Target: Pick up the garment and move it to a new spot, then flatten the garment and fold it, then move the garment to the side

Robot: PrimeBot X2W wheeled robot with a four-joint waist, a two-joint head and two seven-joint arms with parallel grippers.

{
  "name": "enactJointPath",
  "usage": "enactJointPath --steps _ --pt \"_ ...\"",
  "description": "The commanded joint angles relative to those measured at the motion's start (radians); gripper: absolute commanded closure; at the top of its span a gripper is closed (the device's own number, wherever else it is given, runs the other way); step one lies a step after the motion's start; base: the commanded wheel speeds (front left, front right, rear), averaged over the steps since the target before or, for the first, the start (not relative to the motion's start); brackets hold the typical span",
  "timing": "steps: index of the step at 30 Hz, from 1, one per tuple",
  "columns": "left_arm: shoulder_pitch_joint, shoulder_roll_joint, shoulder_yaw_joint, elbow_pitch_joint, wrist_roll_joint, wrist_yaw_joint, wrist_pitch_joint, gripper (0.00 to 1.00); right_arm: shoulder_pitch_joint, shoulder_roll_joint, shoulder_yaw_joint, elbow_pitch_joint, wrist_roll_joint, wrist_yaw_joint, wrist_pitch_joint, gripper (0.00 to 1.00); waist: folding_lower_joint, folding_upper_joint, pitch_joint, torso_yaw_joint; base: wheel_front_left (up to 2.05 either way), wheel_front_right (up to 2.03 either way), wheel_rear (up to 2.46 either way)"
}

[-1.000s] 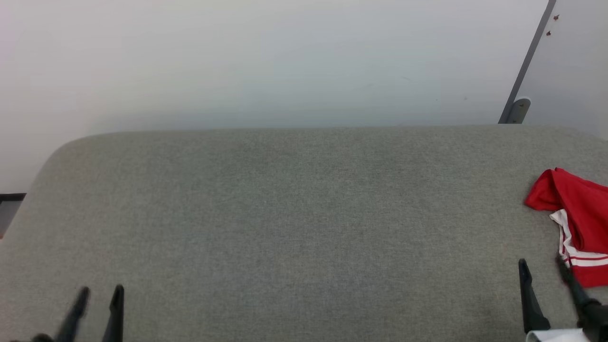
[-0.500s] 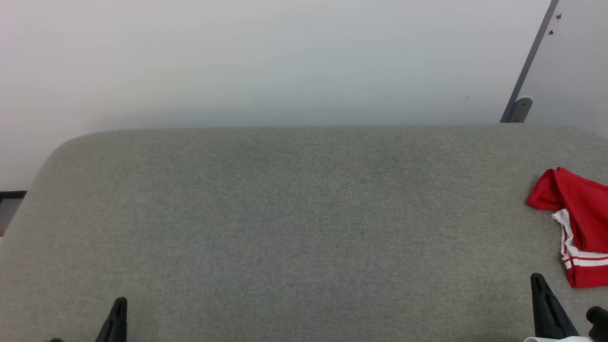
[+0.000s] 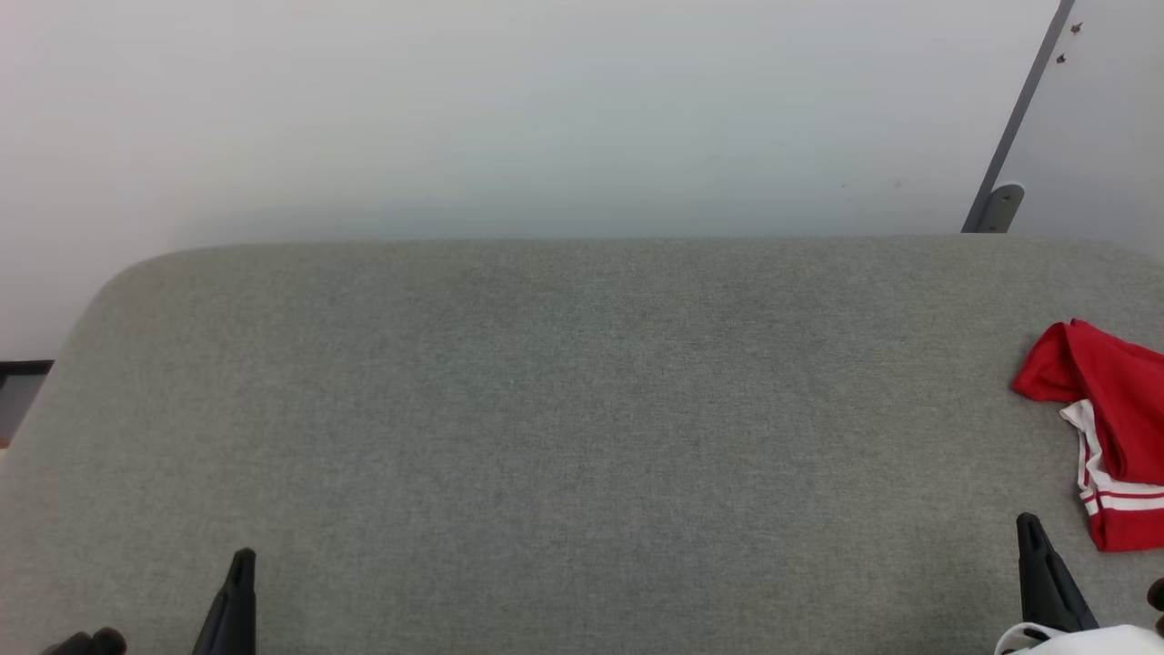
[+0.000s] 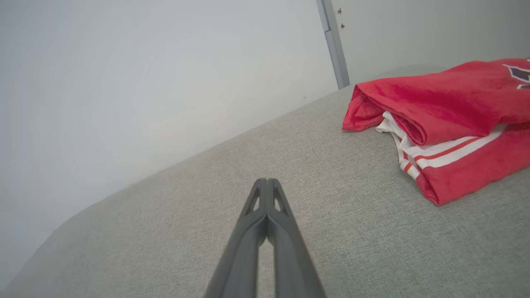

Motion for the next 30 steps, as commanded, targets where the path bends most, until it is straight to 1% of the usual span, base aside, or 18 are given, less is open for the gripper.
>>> enactJointPath --steps 1,15,30 --pt "-0.026 0.005 0.01 -0.008 -0.032 0.0 0.008 1.0 -0.034 -0.003 -0.003 -0.01 0.045 0.0 0.007 1.0 0.0 0.0 0.001 0.001 0.0 0.0 0.0" --pt "-0.072 -0.037 0.019 0.015 -0.184 0.0 0.058 1.0 -0.059 0.007 -0.005 0.001 0.26 0.0 0.057 1.0 0.0 0.0 0.006 0.005 0.0 0.0 0.0" --pt "-0.114 -0.077 0.029 0.036 -0.324 0.0 0.105 1.0 -0.085 0.016 -0.006 0.011 0.458 -0.001 0.105 1.0 0.0 0.0 0.011 0.01 0.0 0.0 0.0"
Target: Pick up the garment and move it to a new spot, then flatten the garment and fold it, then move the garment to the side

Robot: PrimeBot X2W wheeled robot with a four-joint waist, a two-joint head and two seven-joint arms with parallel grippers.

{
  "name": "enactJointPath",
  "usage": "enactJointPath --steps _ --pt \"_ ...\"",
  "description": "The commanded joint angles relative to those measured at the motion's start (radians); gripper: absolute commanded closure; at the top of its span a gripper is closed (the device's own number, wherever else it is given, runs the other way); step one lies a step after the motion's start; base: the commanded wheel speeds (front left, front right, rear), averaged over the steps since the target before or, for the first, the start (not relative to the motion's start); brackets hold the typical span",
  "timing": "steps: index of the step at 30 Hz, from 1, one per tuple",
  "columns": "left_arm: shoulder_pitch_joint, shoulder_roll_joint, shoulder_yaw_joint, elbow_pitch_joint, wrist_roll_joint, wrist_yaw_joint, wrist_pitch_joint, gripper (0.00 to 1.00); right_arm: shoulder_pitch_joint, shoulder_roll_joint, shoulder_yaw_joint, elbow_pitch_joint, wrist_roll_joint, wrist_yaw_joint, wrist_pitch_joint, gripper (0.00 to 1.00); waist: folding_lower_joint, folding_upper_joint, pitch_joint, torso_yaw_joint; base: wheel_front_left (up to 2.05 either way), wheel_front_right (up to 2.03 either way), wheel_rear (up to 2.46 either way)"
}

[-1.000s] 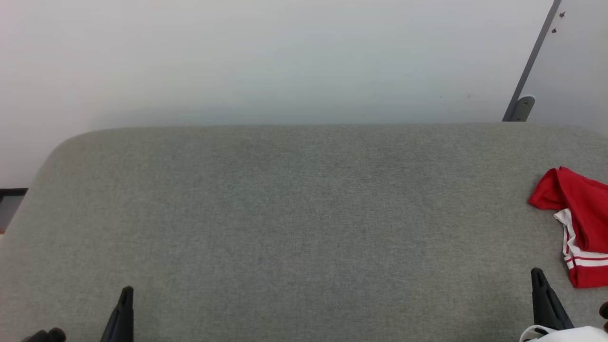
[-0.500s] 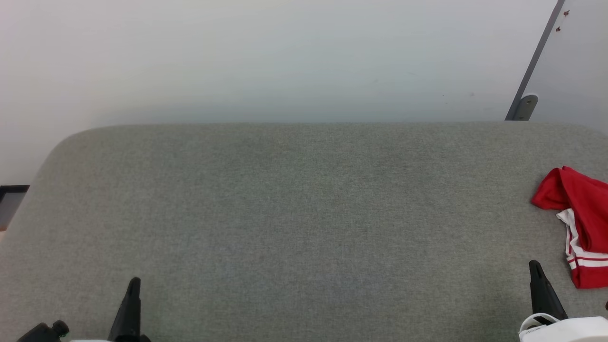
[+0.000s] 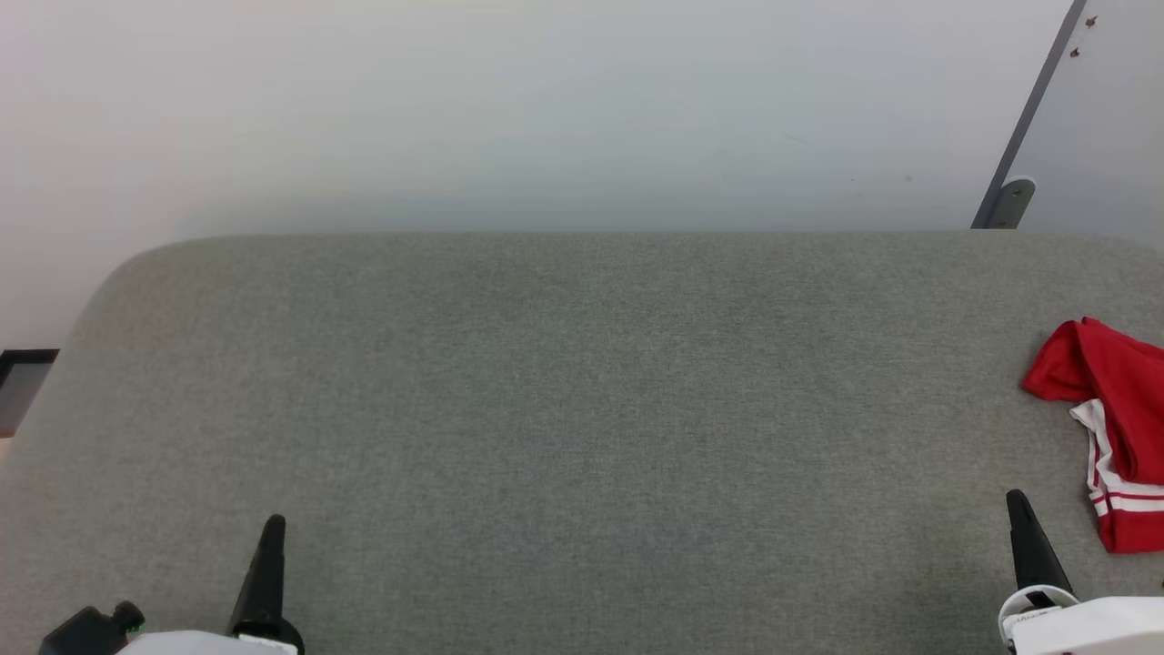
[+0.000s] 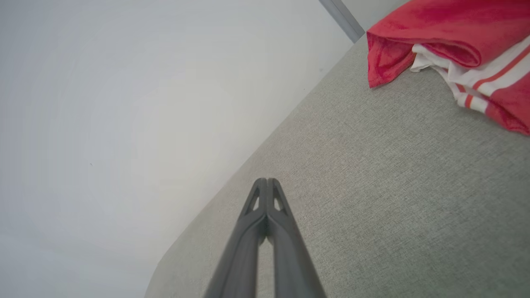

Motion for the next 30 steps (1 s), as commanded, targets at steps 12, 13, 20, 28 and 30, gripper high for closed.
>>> enactJointPath --steps 12,13,20,28,30 --pt "-0.051 -0.026 0.014 0.009 -0.117 0.0 0.037 1.0 -0.043 0.006 -0.005 0.0 0.166 -0.001 0.04 1.0 0.0 0.0 0.005 0.004 0.0 0.0 0.0" --pt "-0.053 -0.028 0.015 0.011 -0.125 0.0 0.04 1.0 -0.045 0.007 -0.005 0.001 0.176 -0.001 0.042 1.0 0.0 0.0 0.005 0.004 0.0 0.0 0.0" --pt "-0.067 -0.04 0.018 0.017 -0.169 0.0 0.054 1.0 -0.053 0.009 -0.005 0.004 0.24 -0.001 0.057 1.0 0.0 0.0 0.007 0.006 0.0 0.0 0.0" --pt "-0.086 -0.06 0.022 0.028 -0.232 0.0 0.077 1.0 -0.064 0.013 -0.006 0.009 0.332 -0.001 0.078 1.0 0.0 0.0 0.011 0.009 0.0 0.0 0.0" --pt "-0.089 -0.063 0.023 0.03 -0.245 0.0 0.081 1.0 -0.064 0.014 -0.006 0.011 0.348 -0.001 0.083 1.0 0.0 0.0 0.011 0.01 0.0 0.0 0.0"
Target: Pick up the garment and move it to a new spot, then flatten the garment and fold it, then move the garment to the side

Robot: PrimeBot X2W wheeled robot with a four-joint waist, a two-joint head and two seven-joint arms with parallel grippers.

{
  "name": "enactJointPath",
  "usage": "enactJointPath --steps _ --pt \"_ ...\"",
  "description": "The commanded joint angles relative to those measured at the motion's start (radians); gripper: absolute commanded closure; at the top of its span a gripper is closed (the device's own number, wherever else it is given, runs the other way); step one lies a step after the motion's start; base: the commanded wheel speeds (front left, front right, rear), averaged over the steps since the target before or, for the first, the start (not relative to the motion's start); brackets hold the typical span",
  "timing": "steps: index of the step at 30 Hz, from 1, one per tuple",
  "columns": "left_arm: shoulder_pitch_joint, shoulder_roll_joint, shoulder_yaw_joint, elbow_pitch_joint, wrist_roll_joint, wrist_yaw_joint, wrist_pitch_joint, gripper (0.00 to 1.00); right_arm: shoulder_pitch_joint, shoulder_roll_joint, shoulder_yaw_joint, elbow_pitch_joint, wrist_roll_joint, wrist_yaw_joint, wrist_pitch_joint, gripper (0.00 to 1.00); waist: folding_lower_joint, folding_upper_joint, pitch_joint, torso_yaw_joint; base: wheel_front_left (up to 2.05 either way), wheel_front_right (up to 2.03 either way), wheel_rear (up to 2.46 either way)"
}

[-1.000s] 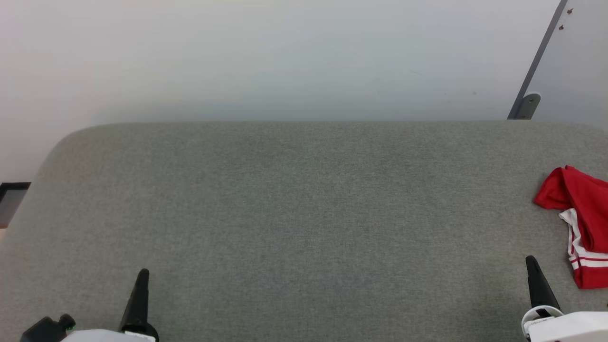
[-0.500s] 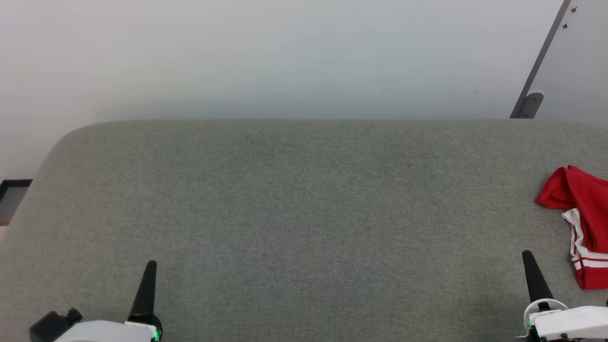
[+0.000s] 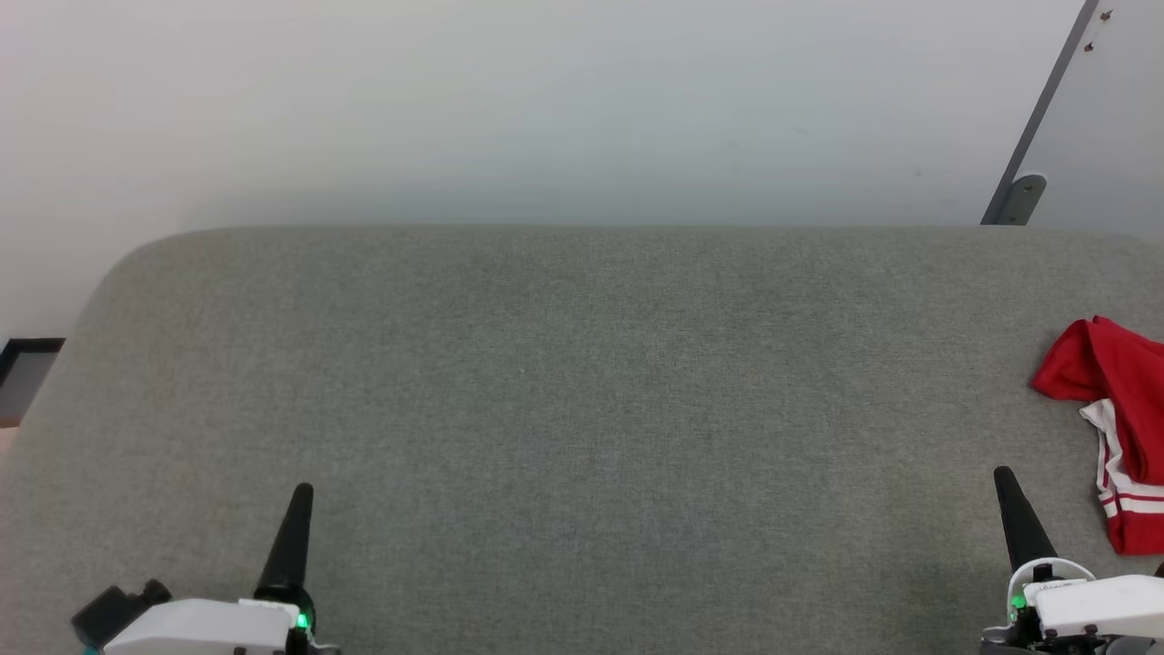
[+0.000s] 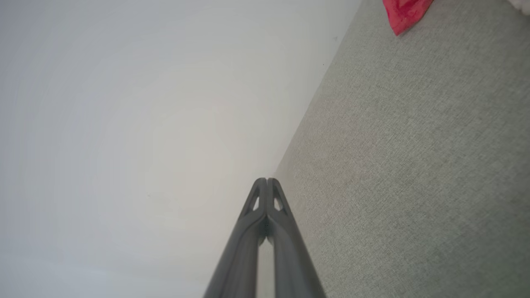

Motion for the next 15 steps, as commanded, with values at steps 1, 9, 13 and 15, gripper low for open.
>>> enactJointPath --steps 1,9,13,15 --pt "-0.02 -0.004 0.005 0.0 -0.025 0.0 0.007 1.0 -0.019 0.0 -0.002 -0.002 0.034 -0.001 0.008 1.0 0.0 -0.0001 0.001 0.001 0.0 0.0 0.0" --pt "-0.033 -0.017 0.008 0.007 -0.068 0.0 0.022 1.0 -0.025 0.003 -0.002 0.001 0.097 -0.001 0.023 1.0 0.0 -0.0001 0.003 0.003 0.0 0.0 0.0" --pt "-0.04 -0.024 0.01 0.01 -0.094 0.0 0.03 1.0 -0.032 0.004 -0.003 0.004 0.135 -0.001 0.032 1.0 0.0 -0.0001 0.005 0.004 0.0 0.0 0.0" --pt "-0.045 -0.028 0.011 0.012 -0.106 0.0 0.035 1.0 -0.034 0.005 -0.003 0.004 0.148 -0.001 0.034 1.0 0.0 -0.0001 0.006 0.005 0.0 0.0 0.0"
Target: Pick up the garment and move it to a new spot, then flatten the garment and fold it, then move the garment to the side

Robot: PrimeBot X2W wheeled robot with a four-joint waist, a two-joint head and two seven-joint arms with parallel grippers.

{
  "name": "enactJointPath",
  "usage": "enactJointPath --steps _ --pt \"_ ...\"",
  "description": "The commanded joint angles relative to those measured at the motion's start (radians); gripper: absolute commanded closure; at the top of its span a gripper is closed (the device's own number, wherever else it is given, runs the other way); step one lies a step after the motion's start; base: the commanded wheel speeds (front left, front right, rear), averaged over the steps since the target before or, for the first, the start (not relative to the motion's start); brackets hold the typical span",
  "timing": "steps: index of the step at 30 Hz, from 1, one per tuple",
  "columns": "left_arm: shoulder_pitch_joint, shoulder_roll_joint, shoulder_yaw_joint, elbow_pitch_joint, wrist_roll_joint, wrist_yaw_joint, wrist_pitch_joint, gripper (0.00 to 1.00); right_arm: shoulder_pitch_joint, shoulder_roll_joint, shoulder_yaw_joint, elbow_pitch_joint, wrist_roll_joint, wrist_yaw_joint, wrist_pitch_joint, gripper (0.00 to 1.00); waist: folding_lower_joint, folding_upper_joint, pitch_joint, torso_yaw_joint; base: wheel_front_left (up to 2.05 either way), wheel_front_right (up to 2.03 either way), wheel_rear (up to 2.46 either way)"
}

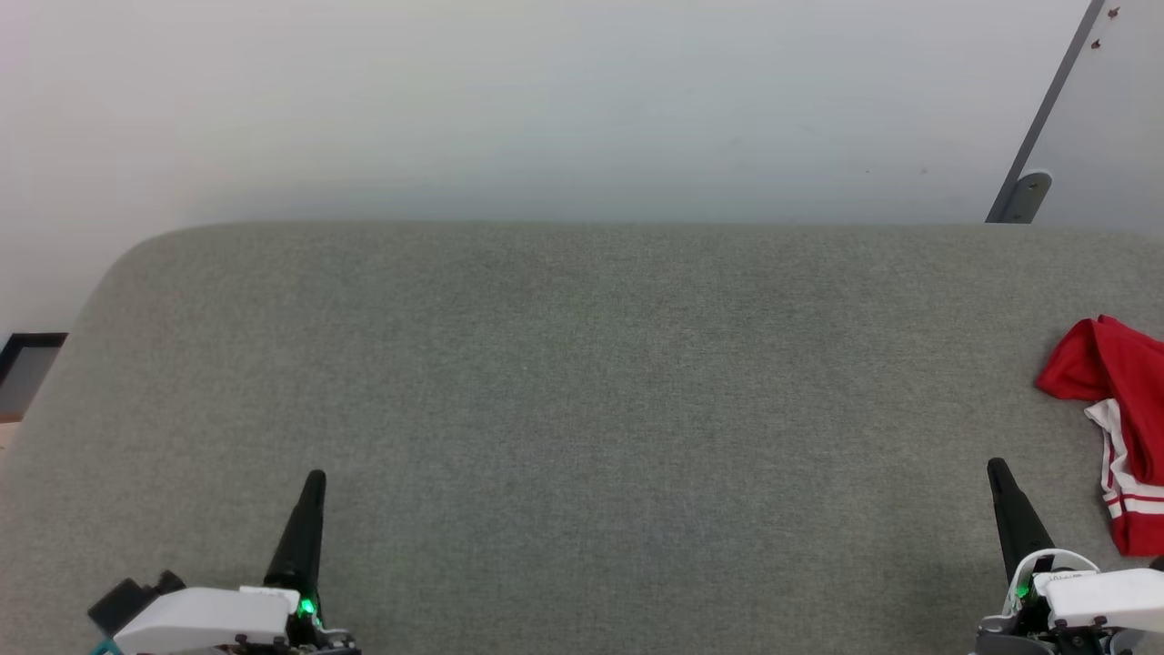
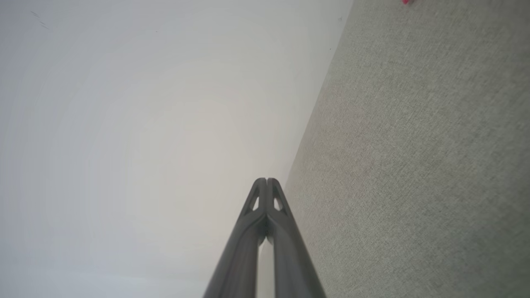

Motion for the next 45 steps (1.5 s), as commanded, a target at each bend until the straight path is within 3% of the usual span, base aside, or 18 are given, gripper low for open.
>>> enactJointPath --steps 1,26,45 --pt "-0.018 -0.003 0.004 0.0 -0.017 0.0 0.005 1.0 -0.019 0.001 -0.002 0.0 0.019 -0.001 0.004 1.0 -0.0001 0.0 0.001 0.0 0.0 0.0 0.0" --pt "-0.056 -0.042 0.014 0.022 -0.147 0.0 0.051 1.0 -0.042 0.011 -0.002 0.01 0.206 -0.001 0.048 1.0 -0.0001 0.0 0.01 0.008 0.0 0.0 0.0" --pt "-0.055 -0.042 0.015 0.021 -0.144 0.0 0.05 1.0 -0.036 0.01 -0.002 0.01 0.203 -0.001 0.048 1.0 -0.0001 0.0 0.01 0.008 0.0 0.0 0.0"
